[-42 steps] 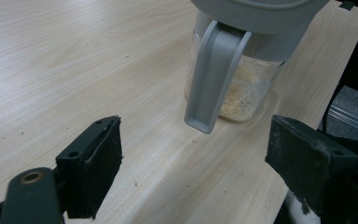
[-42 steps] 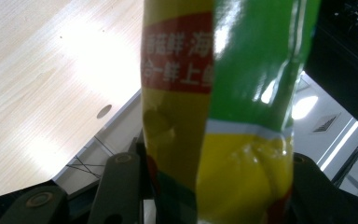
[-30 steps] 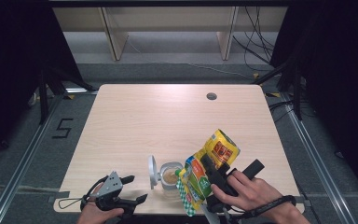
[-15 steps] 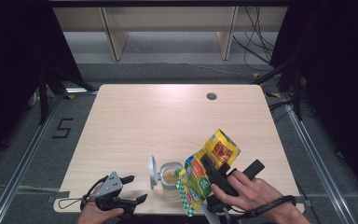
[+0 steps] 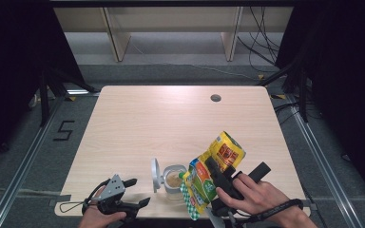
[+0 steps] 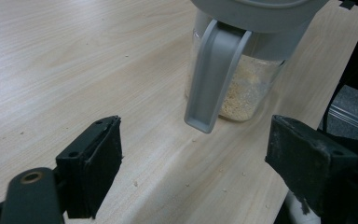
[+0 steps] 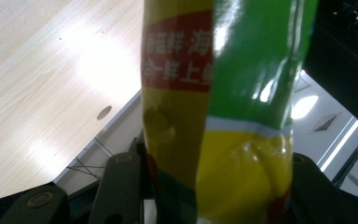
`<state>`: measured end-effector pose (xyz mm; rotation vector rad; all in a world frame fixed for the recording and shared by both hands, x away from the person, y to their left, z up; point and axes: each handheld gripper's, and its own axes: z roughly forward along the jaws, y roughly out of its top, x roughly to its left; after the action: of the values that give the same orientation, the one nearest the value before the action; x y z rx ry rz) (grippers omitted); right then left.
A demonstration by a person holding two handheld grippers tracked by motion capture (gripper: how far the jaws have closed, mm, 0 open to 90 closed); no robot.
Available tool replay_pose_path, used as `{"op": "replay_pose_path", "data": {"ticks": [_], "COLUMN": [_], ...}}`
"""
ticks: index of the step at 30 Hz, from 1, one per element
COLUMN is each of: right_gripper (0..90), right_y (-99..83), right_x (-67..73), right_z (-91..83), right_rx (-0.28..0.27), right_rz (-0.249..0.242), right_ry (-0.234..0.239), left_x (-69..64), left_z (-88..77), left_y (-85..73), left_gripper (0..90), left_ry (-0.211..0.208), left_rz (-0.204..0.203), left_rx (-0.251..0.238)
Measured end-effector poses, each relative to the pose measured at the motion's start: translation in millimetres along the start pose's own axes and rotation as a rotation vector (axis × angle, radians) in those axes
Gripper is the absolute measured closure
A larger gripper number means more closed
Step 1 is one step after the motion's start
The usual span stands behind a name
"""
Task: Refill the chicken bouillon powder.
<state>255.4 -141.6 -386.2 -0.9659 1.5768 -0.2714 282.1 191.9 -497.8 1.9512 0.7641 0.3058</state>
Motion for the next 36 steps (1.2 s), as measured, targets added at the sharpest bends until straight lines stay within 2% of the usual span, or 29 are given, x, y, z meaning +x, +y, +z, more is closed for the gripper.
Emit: {"op": "replay_pose_path", "data": {"ticks": [5, 23, 24, 25, 27, 28, 30, 31, 32, 33, 36], "right_gripper": [59.8, 59.8, 59.8, 59.9, 59.9, 59.9, 59.9, 59.9, 59.9, 59.9, 59.9], "right_y": [0.3, 0.1, -0.1, 0.3, 0.5, 0.8, 0.7, 1.0, 0.9, 1.1, 1.6], "right_x": [1.0, -0.9, -1.1, -0.8, -0.7, -2.4, -0.8, -2.4, -1.2, -2.2, -0.9], "right_z": [-0.5, -0.2, 0.1, -0.3, -0.4, 0.2, -0.8, -0.2, -0.8, -0.3, -0.8], "right_rx": [0.011, 0.009, 0.005, 0.012, 0.008, -0.005, 0.007, -0.004, 0.004, -0.003, 0.002], "right_rz": [0.015, -0.003, 0.004, -0.004, 0.010, -0.016, 0.008, -0.016, 0.001, -0.013, 0.001], "right_ry": [-0.001, -0.009, 0.000, -0.015, 0.000, -0.011, -0.004, -0.012, -0.007, -0.010, -0.011], "left_x": [-0.1, 0.4, 0.3, -1.3, -1.2, -1.3, -1.1, 0.1, -0.2, 0.3, -0.2], "left_z": [-0.2, -0.9, -0.9, -0.9, -0.9, -0.9, -0.8, -0.9, -0.5, -0.8, -0.3], "left_y": [0.1, 0.3, 0.3, -0.2, -0.2, -0.2, -0.1, 0.4, 0.2, 0.3, 0.1], "left_gripper": [17.8, 17.8, 17.8, 17.8, 17.8, 17.8, 17.8, 17.8, 17.8, 17.8, 17.8], "left_ry": [-0.001, 0.003, 0.002, 0.007, 0.007, 0.007, 0.007, 0.005, 0.002, 0.002, 0.002], "left_rz": [-0.001, 0.007, 0.005, -0.022, -0.020, -0.021, -0.018, 0.006, 0.000, 0.006, 0.000], "left_rx": [-0.001, 0.005, 0.004, 0.005, 0.006, 0.006, 0.006, 0.005, -0.001, 0.004, 0.000]}}
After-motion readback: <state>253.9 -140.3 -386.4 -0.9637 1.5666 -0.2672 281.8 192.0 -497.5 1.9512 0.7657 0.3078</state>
